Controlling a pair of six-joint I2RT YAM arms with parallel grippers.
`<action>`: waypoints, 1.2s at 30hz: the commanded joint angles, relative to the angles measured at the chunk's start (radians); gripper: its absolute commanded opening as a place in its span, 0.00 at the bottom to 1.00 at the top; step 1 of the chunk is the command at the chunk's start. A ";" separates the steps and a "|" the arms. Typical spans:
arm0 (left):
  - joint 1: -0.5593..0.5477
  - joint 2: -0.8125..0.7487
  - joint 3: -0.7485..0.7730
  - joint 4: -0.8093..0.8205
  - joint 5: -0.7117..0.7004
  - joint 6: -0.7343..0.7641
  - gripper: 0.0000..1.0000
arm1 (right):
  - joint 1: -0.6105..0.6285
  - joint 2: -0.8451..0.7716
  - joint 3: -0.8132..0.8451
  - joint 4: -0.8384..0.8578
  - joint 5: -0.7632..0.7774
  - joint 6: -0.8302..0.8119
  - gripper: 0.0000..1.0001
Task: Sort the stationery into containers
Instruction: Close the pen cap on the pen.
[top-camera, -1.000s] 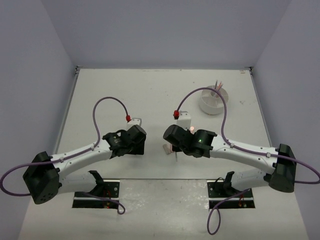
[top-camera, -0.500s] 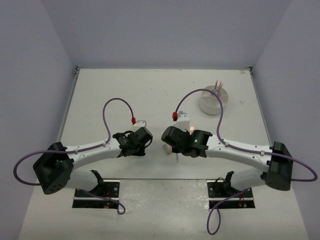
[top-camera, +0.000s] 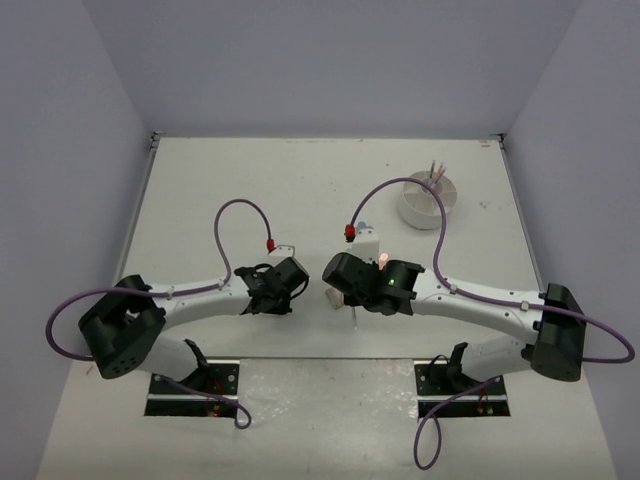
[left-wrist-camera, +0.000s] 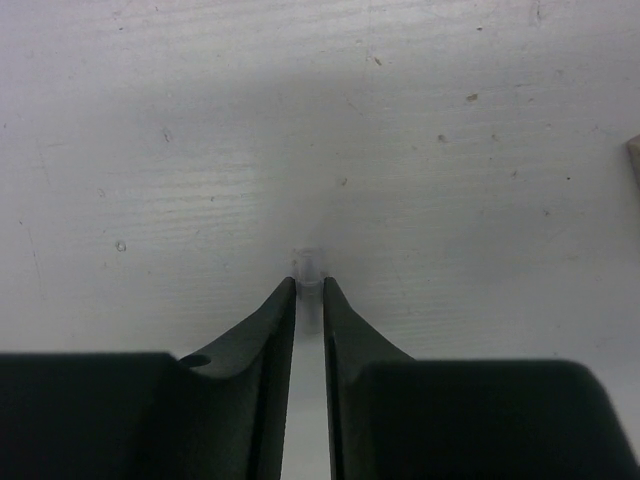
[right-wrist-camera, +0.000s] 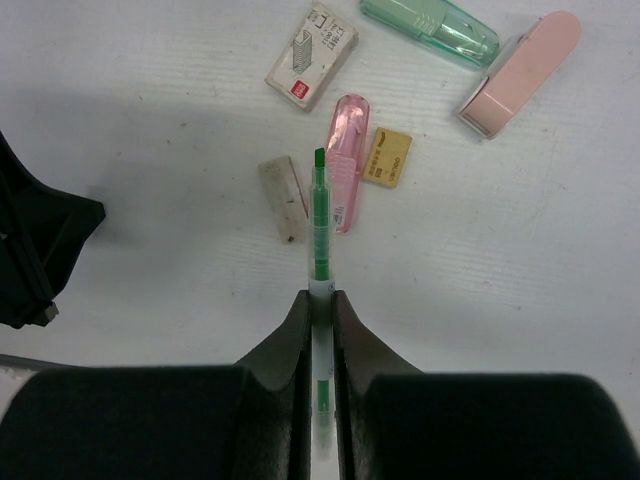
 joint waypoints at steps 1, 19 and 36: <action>-0.003 0.035 -0.005 0.031 -0.037 -0.025 0.16 | -0.001 0.001 -0.006 0.021 0.010 0.021 0.00; -0.003 -0.407 -0.034 0.244 0.058 -0.002 0.00 | 0.001 -0.225 -0.296 0.552 -0.241 -0.164 0.00; -0.003 -0.876 -0.230 0.744 0.329 -0.021 0.00 | 0.100 -0.391 -0.507 1.230 -0.458 -0.240 0.00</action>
